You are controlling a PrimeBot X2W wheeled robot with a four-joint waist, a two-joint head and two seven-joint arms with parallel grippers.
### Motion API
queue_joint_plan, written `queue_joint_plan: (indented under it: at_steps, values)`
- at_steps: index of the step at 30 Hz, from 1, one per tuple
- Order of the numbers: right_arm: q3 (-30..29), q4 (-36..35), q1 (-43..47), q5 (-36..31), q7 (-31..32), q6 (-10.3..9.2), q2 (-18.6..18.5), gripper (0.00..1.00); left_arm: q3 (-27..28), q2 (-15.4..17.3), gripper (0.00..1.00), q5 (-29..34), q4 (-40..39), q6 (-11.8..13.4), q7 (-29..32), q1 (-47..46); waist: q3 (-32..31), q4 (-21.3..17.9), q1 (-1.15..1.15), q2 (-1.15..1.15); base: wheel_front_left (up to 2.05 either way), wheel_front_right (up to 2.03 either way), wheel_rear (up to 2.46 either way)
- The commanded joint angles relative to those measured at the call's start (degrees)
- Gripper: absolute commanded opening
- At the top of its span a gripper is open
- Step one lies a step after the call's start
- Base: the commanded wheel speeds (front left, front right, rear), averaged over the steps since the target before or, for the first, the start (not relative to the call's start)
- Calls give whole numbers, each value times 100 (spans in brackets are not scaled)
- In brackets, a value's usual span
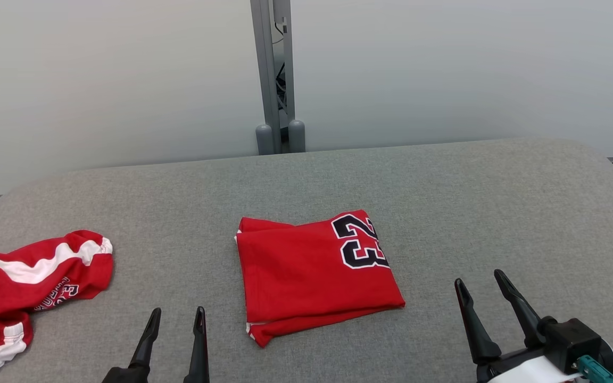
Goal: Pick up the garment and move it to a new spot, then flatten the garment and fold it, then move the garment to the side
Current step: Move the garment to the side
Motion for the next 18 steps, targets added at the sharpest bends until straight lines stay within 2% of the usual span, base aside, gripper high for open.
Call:
queue_joint_plan:
  at_steps: [1, 6, 11, 15, 18]
  values:
    - [-33, 7, 34, -24, -3, 0, -16, 100, 11, 23, 100, 51, 14, -11, -23, 9, 1, 16, 0, 0, 0, 0, 0]
    - [24, 156, -89, 83, -2, 0, -45, 100, -18, 23, 100, 65, 33, -32, -23, -16, 29, 65, 0, 0, 0, 0, 0]
    - [235, 740, -434, 399, -3, 0, -167, 100, -84, 22, 100, 98, 51, -54, -23, -94, 94, 181, 0, 0, 0, 0, 0]
    - [513, 1381, -922, 1112, -3, 0, -189, 100, -153, 24, 100, 110, 64, -98, -23, -149, 189, 349, 0, 0, 0, 0, 0]
    - [907, 1905, -1302, 2187, 40, 0, -169, 100, -208, 23, 100, 153, 99, -146, -23, -230, 292, 545, 0, 0, 0, 0, 0]
